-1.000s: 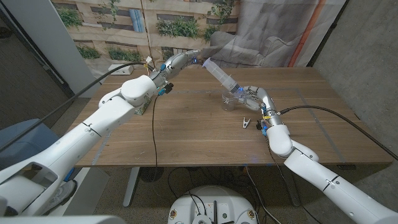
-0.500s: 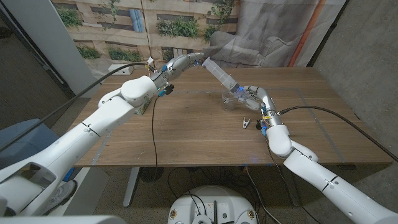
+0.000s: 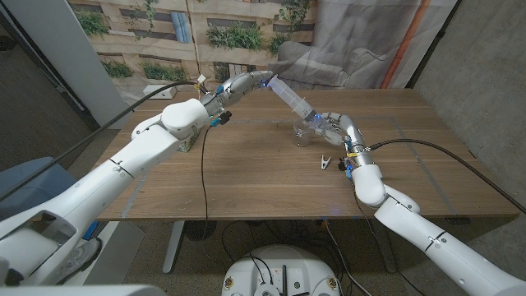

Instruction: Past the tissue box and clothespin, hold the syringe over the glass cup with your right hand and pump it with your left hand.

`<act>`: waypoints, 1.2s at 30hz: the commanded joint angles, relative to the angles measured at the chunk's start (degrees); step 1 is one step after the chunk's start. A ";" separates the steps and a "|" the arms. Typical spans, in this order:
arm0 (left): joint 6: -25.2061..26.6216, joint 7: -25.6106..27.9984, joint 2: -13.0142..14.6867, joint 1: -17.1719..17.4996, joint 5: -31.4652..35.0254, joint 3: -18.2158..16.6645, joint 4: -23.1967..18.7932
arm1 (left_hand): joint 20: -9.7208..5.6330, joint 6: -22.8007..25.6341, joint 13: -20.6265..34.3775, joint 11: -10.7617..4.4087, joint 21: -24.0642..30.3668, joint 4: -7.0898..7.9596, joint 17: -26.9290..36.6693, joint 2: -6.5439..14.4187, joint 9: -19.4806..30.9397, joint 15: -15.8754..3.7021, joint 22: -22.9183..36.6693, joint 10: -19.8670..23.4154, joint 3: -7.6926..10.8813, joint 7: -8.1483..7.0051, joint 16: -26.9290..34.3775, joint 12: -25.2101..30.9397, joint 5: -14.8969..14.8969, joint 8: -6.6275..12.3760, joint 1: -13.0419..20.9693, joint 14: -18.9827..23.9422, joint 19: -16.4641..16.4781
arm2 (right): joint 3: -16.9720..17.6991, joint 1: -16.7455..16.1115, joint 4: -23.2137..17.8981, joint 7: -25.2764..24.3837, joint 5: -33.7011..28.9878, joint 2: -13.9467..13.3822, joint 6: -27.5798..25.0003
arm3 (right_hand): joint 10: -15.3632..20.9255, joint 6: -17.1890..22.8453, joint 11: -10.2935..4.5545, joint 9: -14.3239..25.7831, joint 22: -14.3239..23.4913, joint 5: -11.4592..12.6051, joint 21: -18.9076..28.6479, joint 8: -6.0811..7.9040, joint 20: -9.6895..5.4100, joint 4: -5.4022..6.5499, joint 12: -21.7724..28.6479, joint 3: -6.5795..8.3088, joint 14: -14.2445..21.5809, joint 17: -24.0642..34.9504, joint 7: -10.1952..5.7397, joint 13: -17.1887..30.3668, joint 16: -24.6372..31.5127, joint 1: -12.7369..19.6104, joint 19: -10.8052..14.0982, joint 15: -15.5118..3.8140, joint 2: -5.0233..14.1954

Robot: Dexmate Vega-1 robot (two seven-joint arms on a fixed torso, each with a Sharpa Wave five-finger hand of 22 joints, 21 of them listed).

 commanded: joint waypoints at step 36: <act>1.94 -0.28 0.08 -1.36 1.87 0.84 -0.65 | -2.48 -0.59 0.21 0.47 0.47 0.46 0.20 4.02 0.15 -3.74 0.31 -0.27 0.60 0.25 -0.31 -0.47 -0.10 -0.58 -0.53 0.28 0.99 | -0.78 1.77 3.81 -1.15 -0.88 2.11 4.11 | 2.60 8.43 -1.67 0.17 0.30 0.34 0.30 -0.46 -4.01 0.04 0.04 0.60 0.79 0.67 -5.05 0.17 -0.37 -3.48 0.63 -5.05 9.84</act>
